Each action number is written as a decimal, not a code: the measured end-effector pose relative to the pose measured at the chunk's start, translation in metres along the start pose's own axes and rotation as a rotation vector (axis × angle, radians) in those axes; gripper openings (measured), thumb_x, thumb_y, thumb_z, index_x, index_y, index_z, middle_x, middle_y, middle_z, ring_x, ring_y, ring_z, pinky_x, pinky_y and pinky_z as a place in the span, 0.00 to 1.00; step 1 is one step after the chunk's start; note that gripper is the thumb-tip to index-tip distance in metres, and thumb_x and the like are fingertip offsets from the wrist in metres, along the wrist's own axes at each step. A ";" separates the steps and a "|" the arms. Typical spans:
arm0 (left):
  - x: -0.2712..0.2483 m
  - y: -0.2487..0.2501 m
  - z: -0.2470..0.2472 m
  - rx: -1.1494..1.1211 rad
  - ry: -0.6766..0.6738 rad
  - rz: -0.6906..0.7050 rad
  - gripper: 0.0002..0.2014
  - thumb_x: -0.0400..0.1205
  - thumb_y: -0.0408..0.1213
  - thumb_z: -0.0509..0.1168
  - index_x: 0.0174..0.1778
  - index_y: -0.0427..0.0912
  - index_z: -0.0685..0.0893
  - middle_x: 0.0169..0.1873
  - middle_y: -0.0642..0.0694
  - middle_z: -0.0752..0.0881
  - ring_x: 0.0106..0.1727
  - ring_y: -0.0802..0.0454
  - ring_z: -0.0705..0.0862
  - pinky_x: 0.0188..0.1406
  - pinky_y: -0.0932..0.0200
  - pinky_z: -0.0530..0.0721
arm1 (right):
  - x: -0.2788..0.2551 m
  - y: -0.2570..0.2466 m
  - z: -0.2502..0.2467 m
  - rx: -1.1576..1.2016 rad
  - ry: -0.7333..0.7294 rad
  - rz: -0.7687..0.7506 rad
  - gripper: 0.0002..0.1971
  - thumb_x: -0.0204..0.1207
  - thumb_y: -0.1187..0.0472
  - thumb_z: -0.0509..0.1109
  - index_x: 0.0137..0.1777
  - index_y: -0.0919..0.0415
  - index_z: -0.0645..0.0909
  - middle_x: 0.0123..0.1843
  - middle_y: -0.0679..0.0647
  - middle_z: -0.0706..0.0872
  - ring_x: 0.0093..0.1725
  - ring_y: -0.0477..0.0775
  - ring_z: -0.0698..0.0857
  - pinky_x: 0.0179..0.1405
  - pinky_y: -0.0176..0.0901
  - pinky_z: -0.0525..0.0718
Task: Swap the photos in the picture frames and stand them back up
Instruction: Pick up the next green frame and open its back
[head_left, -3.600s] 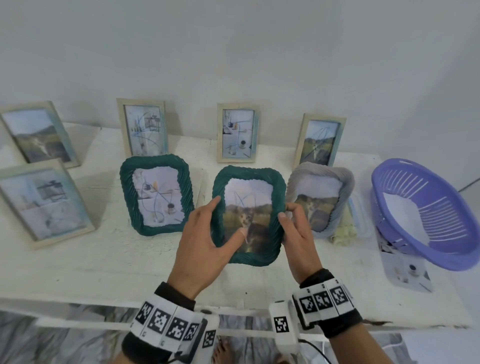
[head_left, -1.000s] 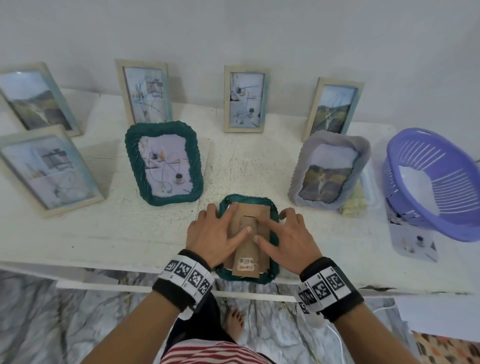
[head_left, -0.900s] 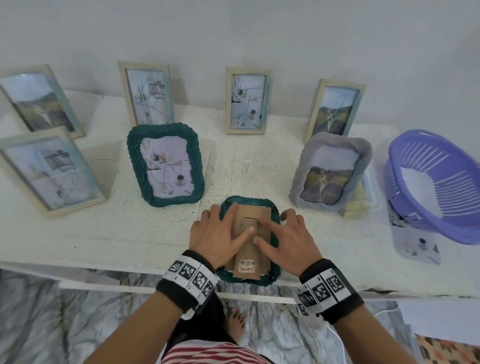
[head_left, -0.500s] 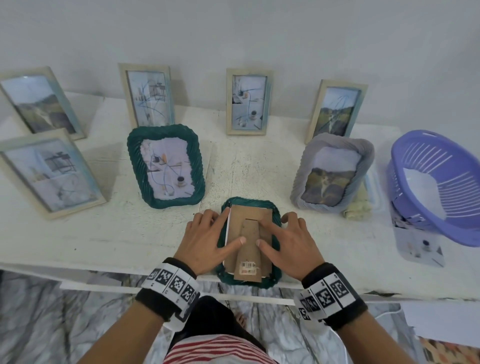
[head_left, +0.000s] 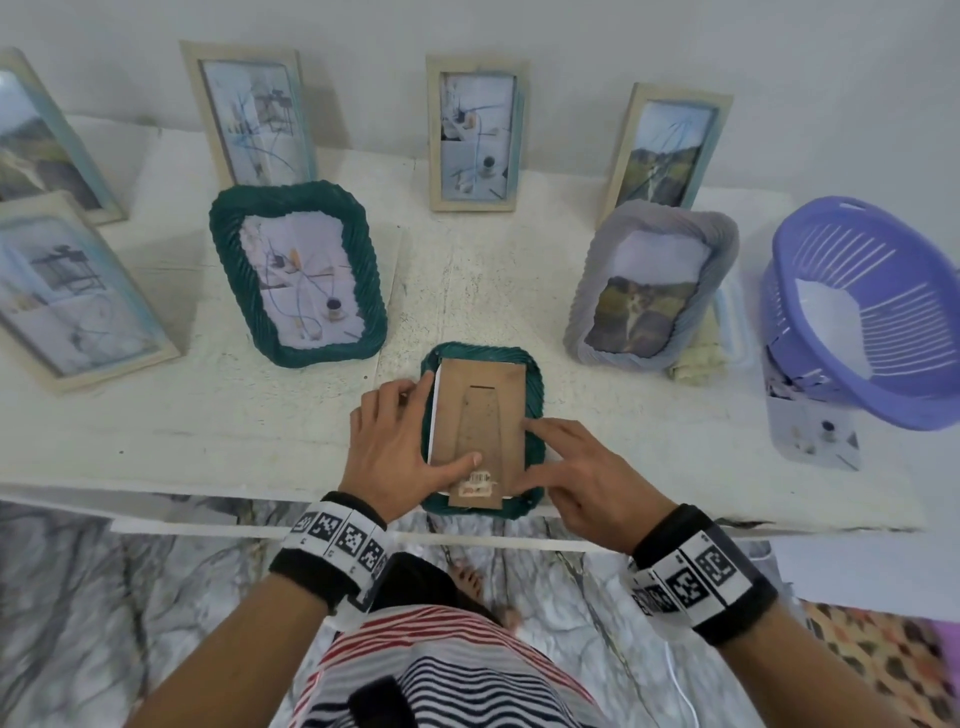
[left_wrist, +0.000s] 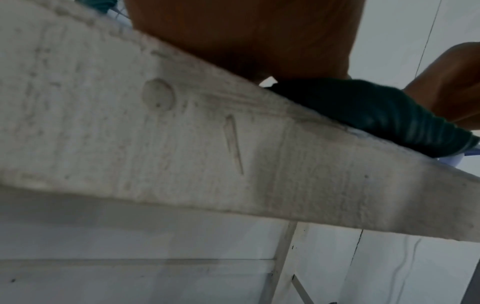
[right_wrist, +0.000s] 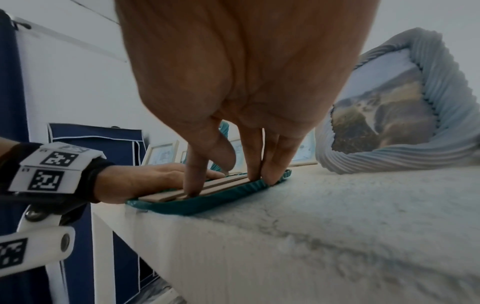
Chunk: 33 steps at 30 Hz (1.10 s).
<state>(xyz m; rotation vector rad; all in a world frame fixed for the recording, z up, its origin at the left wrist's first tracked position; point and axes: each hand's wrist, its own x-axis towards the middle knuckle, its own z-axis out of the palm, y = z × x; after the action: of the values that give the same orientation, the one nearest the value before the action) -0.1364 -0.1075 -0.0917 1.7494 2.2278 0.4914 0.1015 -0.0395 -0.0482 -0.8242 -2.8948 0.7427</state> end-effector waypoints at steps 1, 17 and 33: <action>-0.001 0.000 0.001 -0.009 0.007 -0.001 0.54 0.65 0.79 0.57 0.83 0.51 0.61 0.66 0.46 0.69 0.65 0.47 0.67 0.64 0.47 0.70 | 0.000 0.001 0.000 -0.012 -0.005 -0.001 0.25 0.71 0.63 0.51 0.54 0.43 0.86 0.74 0.65 0.75 0.71 0.69 0.74 0.61 0.60 0.84; 0.000 -0.004 -0.005 -0.067 -0.052 -0.005 0.53 0.67 0.80 0.55 0.84 0.53 0.57 0.73 0.50 0.66 0.71 0.49 0.64 0.70 0.50 0.66 | 0.007 -0.009 0.013 -0.086 0.106 0.075 0.25 0.74 0.59 0.50 0.67 0.51 0.80 0.67 0.65 0.78 0.65 0.67 0.75 0.53 0.55 0.87; -0.011 -0.041 -0.025 -0.087 -0.292 0.242 0.51 0.73 0.78 0.48 0.85 0.52 0.40 0.85 0.58 0.45 0.83 0.63 0.35 0.82 0.54 0.39 | 0.010 -0.034 0.027 -0.093 0.219 0.233 0.18 0.74 0.58 0.56 0.56 0.57 0.85 0.63 0.65 0.82 0.65 0.67 0.78 0.51 0.53 0.88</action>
<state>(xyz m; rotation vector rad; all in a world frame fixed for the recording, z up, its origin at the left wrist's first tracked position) -0.1806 -0.1293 -0.0863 1.9163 1.7835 0.3482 0.0722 -0.0714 -0.0573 -1.1869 -2.6846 0.4973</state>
